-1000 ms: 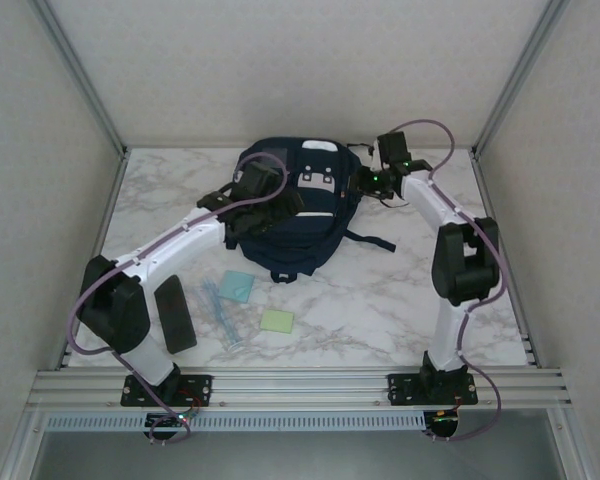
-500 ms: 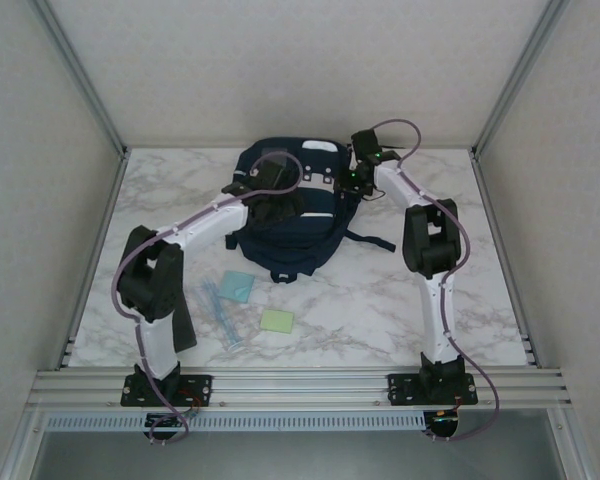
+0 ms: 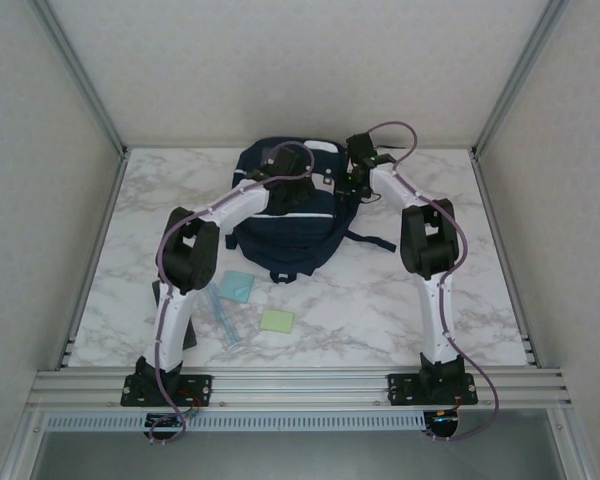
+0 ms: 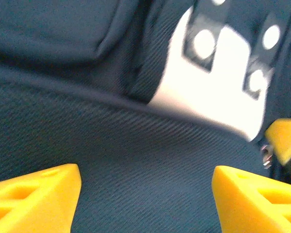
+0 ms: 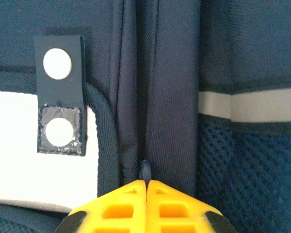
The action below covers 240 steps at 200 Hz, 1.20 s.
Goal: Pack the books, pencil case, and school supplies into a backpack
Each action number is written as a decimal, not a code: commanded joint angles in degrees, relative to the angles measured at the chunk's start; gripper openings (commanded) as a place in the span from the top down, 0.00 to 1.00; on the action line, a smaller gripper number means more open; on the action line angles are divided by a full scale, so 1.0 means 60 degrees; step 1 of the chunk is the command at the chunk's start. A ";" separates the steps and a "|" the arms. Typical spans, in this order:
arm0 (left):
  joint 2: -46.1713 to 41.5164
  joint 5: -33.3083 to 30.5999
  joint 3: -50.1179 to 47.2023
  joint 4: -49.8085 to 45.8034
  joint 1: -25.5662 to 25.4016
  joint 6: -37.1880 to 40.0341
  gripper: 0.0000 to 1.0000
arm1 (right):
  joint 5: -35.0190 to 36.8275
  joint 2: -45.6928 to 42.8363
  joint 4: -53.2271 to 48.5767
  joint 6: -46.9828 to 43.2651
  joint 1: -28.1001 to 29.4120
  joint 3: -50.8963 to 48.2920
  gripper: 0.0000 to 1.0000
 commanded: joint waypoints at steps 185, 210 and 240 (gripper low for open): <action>0.1055 0.0226 -0.0226 0.0370 0.0061 -0.1390 0.29 | 0.0296 -0.2068 0.0219 0.0662 0.0209 -0.2485 0.74; 0.1069 0.0228 -0.0195 0.0419 0.0040 -0.1419 0.28 | 0.0356 -0.1754 -0.0029 0.0774 0.0353 -0.2380 0.76; 0.1128 0.0270 -0.0192 0.0478 0.0010 -0.1466 0.28 | 0.0441 -0.1452 -0.0144 0.0922 0.0533 -0.2505 0.75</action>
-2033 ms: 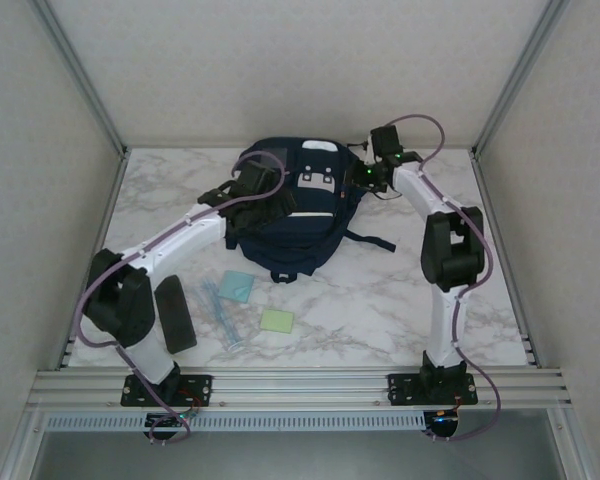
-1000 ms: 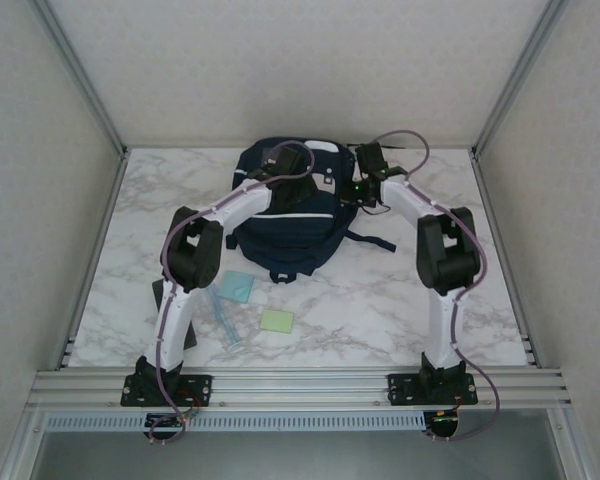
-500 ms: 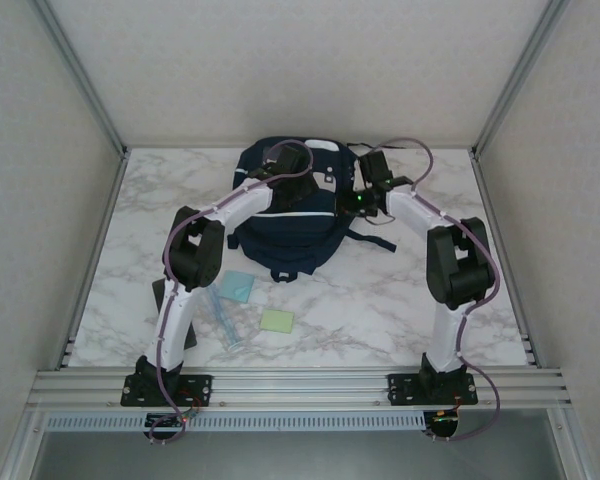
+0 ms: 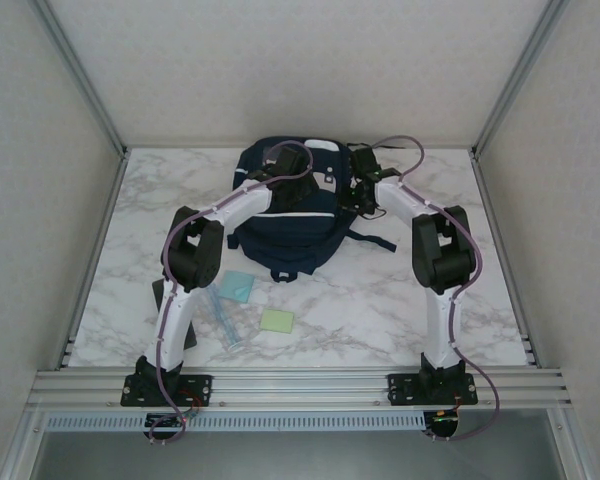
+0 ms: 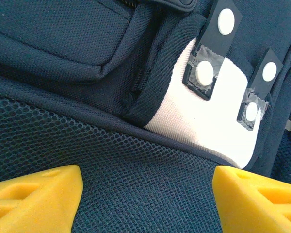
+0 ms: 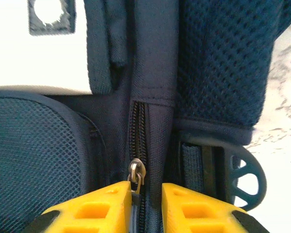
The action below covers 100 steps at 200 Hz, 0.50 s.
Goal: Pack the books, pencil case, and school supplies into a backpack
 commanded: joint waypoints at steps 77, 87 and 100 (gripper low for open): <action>0.0956 0.0617 -0.0468 0.0072 -0.0168 -0.0378 0.27 | 0.0551 0.1002 -0.1556 -0.0172 0.0631 0.1237 0.58; 0.0914 0.0623 -0.0498 0.0067 -0.0184 -0.0363 0.27 | 0.0680 0.1199 -0.1891 -0.0293 0.0707 0.1465 0.59; 0.0896 0.0559 -0.0513 0.0074 -0.0201 -0.0323 0.27 | 0.1205 0.1342 -0.2353 -0.0334 0.0740 0.1616 0.77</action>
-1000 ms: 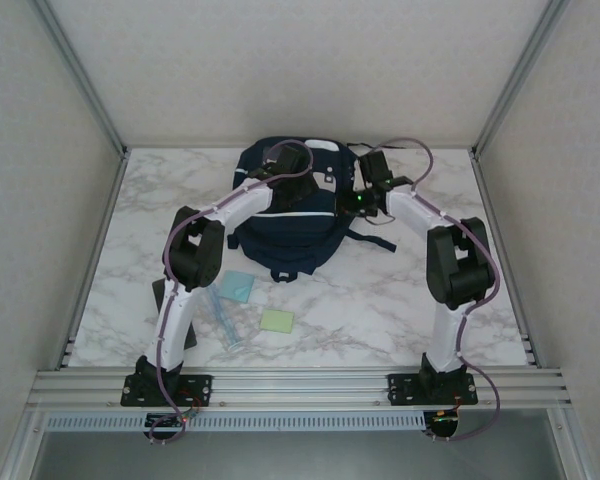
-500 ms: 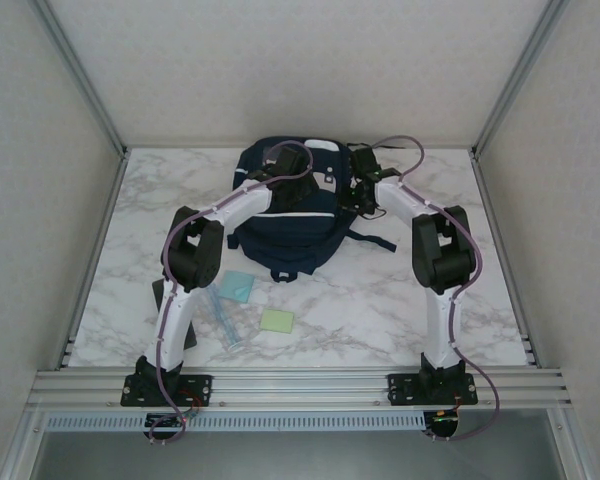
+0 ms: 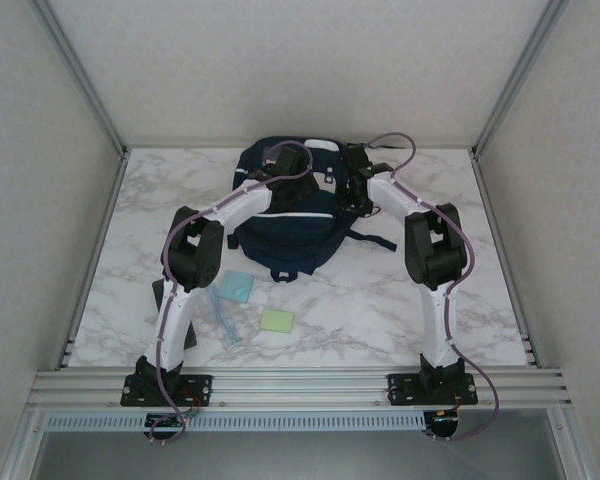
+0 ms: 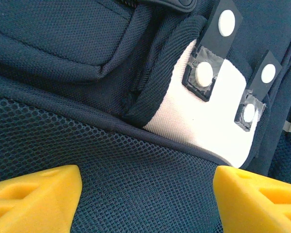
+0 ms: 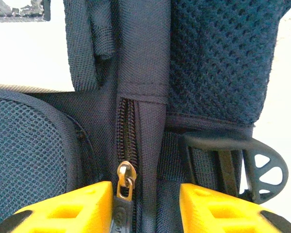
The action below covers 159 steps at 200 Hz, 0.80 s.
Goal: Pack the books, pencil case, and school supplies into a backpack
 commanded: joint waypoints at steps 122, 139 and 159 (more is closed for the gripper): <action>0.1483 -0.0022 -0.0259 0.0769 -0.0159 -0.0759 0.29 | -0.1575 -0.1154 -0.0716 0.0002 0.0205 -0.1263 1.00; 0.1694 -0.0159 -0.0326 0.1253 -0.0231 -0.1109 0.31 | -0.2642 -0.1407 -0.0924 0.0147 0.0205 -0.1643 1.00; 0.1607 -0.0504 -0.0370 0.1529 -0.0429 -0.1132 0.31 | -0.3404 -0.1921 -0.0773 0.0387 0.0209 -0.2417 1.00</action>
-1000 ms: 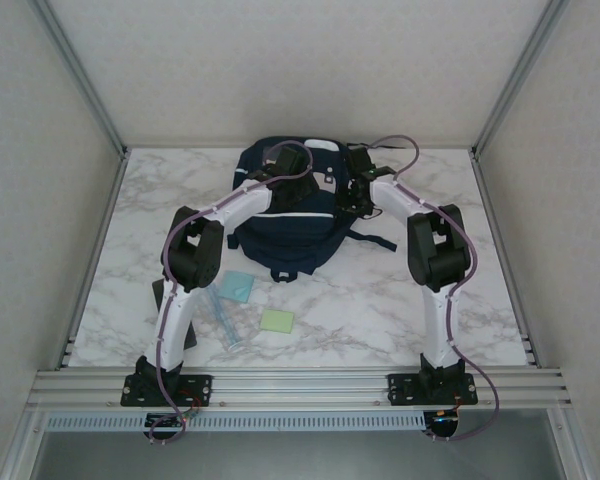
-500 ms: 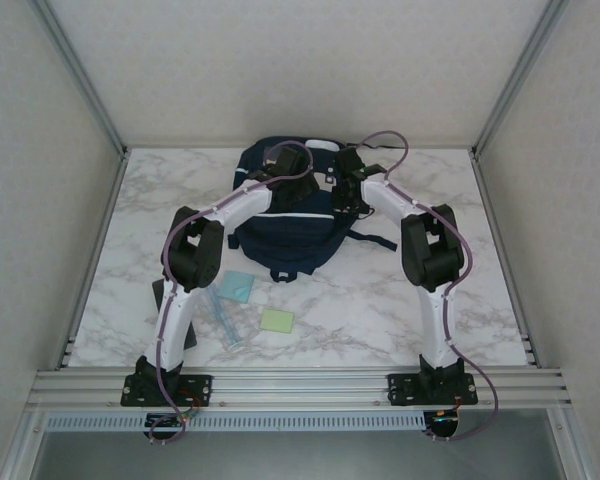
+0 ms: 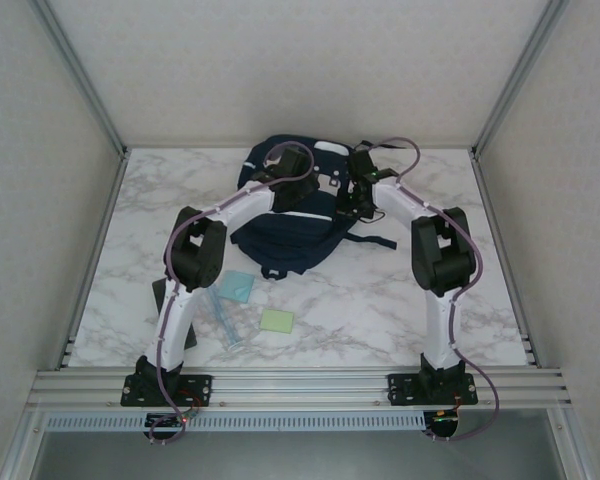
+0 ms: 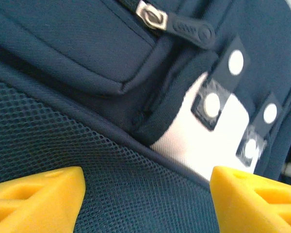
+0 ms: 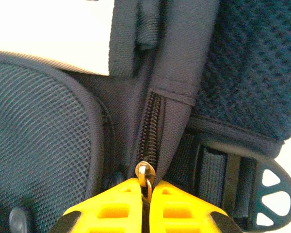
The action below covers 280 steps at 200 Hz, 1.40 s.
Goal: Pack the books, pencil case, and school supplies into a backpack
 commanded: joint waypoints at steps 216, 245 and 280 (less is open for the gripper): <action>-0.2952 0.0744 -0.1497 -0.3329 -0.1505 0.4047 0.46 | -0.0470 -0.2918 0.1243 0.1301 -0.1527 -0.3465 0.44; -0.2654 0.1079 -0.1123 -0.3592 -0.1925 0.4505 0.55 | -0.1041 -0.1987 0.2605 0.2130 -0.1696 -0.3376 0.43; -0.1604 0.0965 -0.0099 -0.4349 -0.2225 0.5278 0.63 | -0.1663 -0.1259 0.3661 0.2915 -0.1723 -0.3426 0.54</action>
